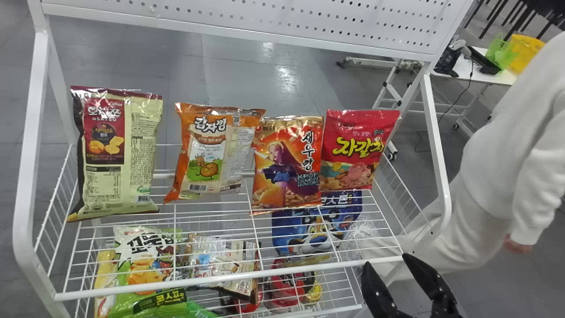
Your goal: Hold basket handle with left hand then pick Jagalchi snack with right hand and place into basket
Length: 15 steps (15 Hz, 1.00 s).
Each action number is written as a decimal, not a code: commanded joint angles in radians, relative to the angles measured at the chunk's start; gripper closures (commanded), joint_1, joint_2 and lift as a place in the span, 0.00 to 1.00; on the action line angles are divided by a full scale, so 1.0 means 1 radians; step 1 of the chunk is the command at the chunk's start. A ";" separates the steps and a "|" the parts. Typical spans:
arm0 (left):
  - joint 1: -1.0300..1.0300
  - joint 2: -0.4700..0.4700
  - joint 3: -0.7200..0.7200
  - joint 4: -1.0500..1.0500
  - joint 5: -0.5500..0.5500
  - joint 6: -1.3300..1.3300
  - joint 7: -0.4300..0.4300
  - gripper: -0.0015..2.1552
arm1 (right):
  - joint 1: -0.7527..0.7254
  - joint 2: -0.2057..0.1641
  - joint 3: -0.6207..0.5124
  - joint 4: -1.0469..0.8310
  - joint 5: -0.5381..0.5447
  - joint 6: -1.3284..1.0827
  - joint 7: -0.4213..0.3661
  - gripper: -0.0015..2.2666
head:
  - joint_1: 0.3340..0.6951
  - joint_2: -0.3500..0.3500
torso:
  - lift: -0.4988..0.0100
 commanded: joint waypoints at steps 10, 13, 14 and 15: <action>0.003 0.003 -0.003 -0.011 -0.004 0.000 -0.010 1.00 | -0.004 0.001 -0.011 -0.001 -0.015 0.006 0.001 0.06 | 1.00 0.00 | 0.96; -0.007 0.006 -0.013 -0.006 -0.014 0.000 -0.010 1.00 | -0.082 0.001 -0.046 -0.005 -0.015 0.154 -0.004 0.06 | 1.00 0.00 | 0.96; -0.013 0.008 -0.020 -0.004 -0.019 0.000 -0.010 1.00 | -0.108 0.001 -0.055 -0.007 -0.015 0.209 -0.008 0.06 | 1.00 0.00 | 0.96; -0.018 0.009 -0.021 0.000 -0.017 0.000 -0.010 1.00 | -0.136 0.001 -0.058 -0.009 -0.011 0.242 -0.030 0.06 | 1.00 0.00 | 0.96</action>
